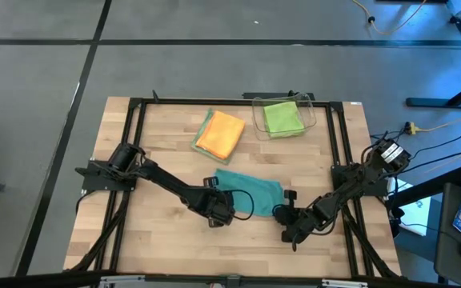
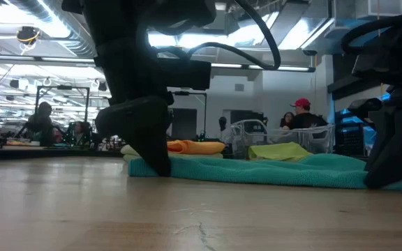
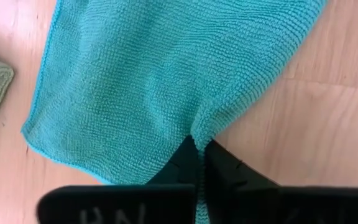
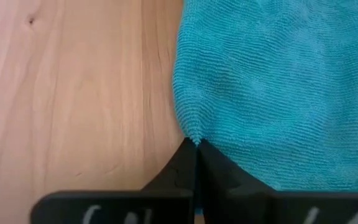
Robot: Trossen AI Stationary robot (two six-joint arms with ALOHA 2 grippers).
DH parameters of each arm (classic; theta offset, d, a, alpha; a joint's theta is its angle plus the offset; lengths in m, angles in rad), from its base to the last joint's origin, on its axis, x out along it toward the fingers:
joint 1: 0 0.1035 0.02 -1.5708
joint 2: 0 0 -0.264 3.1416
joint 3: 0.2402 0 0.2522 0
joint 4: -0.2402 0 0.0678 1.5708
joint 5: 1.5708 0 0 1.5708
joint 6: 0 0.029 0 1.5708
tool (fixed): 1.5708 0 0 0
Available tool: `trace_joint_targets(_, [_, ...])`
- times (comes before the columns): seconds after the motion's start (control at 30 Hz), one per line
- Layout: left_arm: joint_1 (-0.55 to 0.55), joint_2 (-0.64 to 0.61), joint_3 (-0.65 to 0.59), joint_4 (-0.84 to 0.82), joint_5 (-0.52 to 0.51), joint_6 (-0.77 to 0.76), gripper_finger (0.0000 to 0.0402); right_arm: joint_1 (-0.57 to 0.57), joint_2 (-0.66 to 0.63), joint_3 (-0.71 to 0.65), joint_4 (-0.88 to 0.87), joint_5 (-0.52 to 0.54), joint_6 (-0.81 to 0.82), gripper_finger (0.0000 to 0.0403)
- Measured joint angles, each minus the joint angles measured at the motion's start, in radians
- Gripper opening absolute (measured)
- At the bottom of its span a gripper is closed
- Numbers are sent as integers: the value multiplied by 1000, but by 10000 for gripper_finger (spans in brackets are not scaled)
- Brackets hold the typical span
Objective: Fold microfiber towels
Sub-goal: Fold the blue microfiber towel
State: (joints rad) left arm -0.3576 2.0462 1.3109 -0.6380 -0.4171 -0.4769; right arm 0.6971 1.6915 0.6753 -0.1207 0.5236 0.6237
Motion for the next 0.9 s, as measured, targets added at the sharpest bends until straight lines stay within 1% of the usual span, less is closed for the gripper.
trace_joint_targets(0.17, [-3,-25,14,-17,28,-78,0,-3,-9,25,-23,-3,-6,3])
trace_joint_targets(0.27, [-11,-52,50,-30,56,-91,0,-3,-18,70,-35,-1,-31,2])
trace_joint_targets(0.37, [-11,-68,98,-49,93,-98,0,-2,-22,128,-94,0,-54,2])
trace_joint_targets(0.43, [-14,-69,138,-106,103,-99,0,-2,-27,176,-157,1,-71,2])
trace_joint_targets(0.5, [-17,-71,186,-128,115,-106,0,-2,-31,232,-220,11,-80,2])
trace_joint_targets(0.6, [-28,-74,270,-254,129,-147,0,-1,-36,321,-361,47,-83,1])
trace_joint_targets(0.8, [-48,-75,440,-469,126,-152,0,-1,-36,509,-660,121,-80,1])
trace_joint_targets(0.9, [-52,-76,512,-564,102,-151,0,-1,-36,584,-765,165,-80,0])
